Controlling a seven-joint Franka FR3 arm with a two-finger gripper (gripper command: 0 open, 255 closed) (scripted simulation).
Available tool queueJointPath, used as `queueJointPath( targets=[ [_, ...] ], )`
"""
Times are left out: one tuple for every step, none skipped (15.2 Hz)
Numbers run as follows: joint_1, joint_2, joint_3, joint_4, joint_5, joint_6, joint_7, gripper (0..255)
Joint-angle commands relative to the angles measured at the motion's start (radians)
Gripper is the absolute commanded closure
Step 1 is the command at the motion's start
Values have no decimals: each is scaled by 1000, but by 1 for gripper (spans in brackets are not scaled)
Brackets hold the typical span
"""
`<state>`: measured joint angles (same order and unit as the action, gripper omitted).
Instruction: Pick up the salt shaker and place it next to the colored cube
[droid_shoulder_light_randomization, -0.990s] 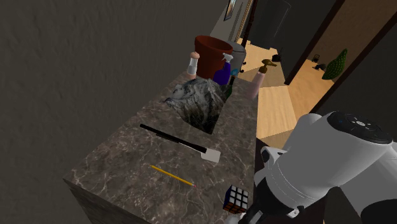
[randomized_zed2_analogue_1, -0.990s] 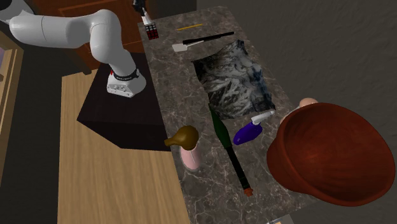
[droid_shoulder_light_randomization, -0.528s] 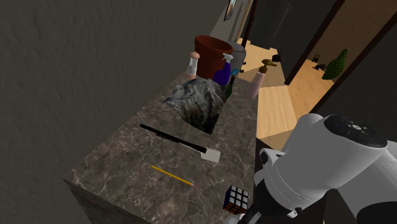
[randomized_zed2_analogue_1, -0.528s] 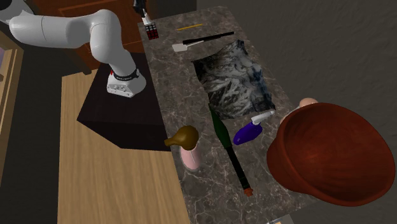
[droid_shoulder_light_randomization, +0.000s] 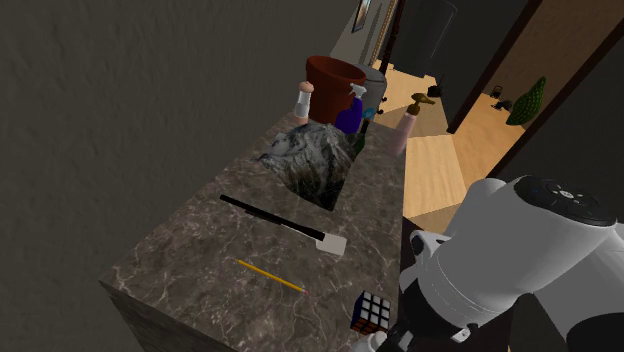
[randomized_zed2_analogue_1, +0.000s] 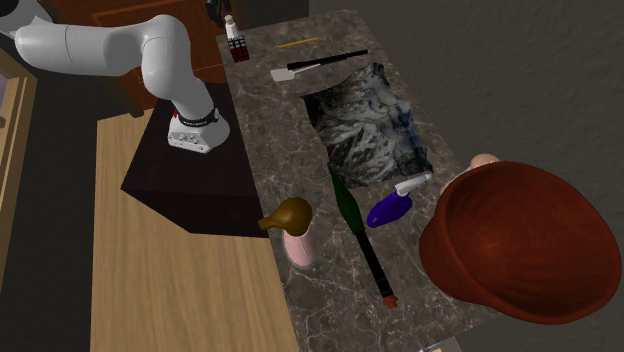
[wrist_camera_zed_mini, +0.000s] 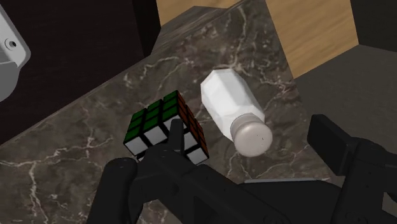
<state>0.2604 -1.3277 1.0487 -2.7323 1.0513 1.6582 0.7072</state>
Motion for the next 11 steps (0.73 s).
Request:
queueJointPath(
  targets=[
    [-5, -3, -52, 27, -48, -36, 7, 0],
    [-10, -4, -86, 46, -78, -59, 10, 0],
    [-14, -3, -111, 63, -101, -77, 13, 0],
    [-14, -3, -111, 63, -101, -77, 13, 0],
    [-14, -3, -111, 62, -101, -78, 13, 0],
    [-14, -3, -111, 63, -101, -78, 13, 0],
    [-15, -3, -111, 63, -101, -78, 13, 0],
    [-15, -3, -111, 63, -101, -78, 13, 0],
    [-15, -3, -111, 63, -101, -78, 13, 0],
    [-15, -3, -111, 63, -101, -78, 13, 0],
    [-15, -3, -111, 63, -101, -77, 13, 0]
  ],
)
